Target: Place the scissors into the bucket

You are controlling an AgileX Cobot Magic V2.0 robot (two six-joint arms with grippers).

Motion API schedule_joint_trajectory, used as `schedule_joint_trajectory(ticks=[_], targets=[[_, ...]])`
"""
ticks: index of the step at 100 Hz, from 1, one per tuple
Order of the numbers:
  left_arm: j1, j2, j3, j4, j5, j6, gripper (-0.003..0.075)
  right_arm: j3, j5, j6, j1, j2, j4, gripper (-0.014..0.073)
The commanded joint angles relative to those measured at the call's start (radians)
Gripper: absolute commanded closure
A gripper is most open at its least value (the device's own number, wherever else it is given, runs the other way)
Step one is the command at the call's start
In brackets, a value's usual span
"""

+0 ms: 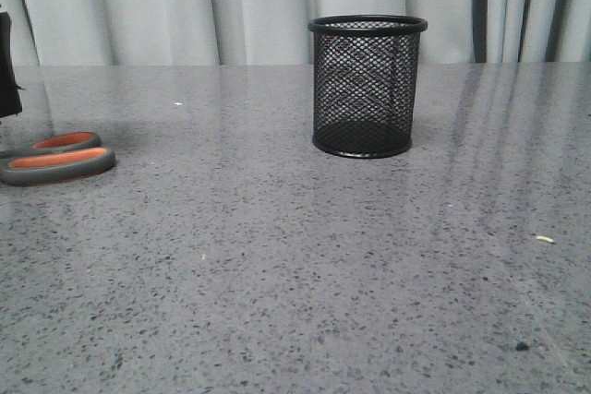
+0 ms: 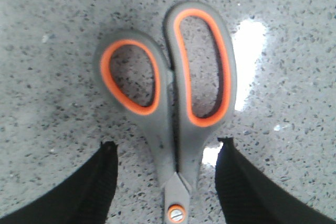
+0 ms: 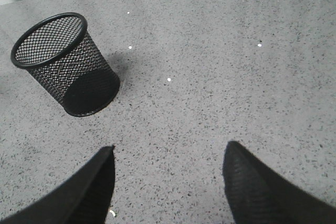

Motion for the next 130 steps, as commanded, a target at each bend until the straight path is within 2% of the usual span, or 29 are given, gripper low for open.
schedule_joint_trajectory(ticks=[1, 17, 55, 88, 99, 121, 130], targets=[[-0.006, -0.047, -0.003, -0.013, 0.051, -0.011, 0.0328, -0.025, -0.068, -0.007, 0.003, 0.014, 0.011, 0.0188], [-0.004, -0.047, 0.038, 0.04, 0.051, -0.011, 0.0328, -0.025, -0.06, -0.007, 0.003, 0.014, 0.011, 0.0188], [-0.004, -0.004, 0.043, 0.06, 0.047, 0.023, 0.0328, -0.025, -0.041, -0.007, 0.003, 0.014, 0.011, 0.0188], [-0.004, 0.024, 0.043, -0.026, 0.043, 0.042, 0.0337, -0.025, -0.039, -0.007, 0.003, 0.014, 0.011, 0.0189], [-0.004, 0.024, 0.043, -0.049, 0.043, 0.042, 0.0404, -0.025, -0.037, -0.007, 0.003, 0.014, 0.012, 0.0188], [-0.004, -0.013, 0.043, -0.092, 0.027, 0.029, 0.0652, -0.025, -0.03, -0.007, 0.003, 0.014, 0.02, 0.0189], [-0.004, -0.048, 0.043, -0.111, 0.012, 0.029, 0.0714, -0.025, -0.034, -0.007, 0.003, 0.014, 0.062, 0.0189]])
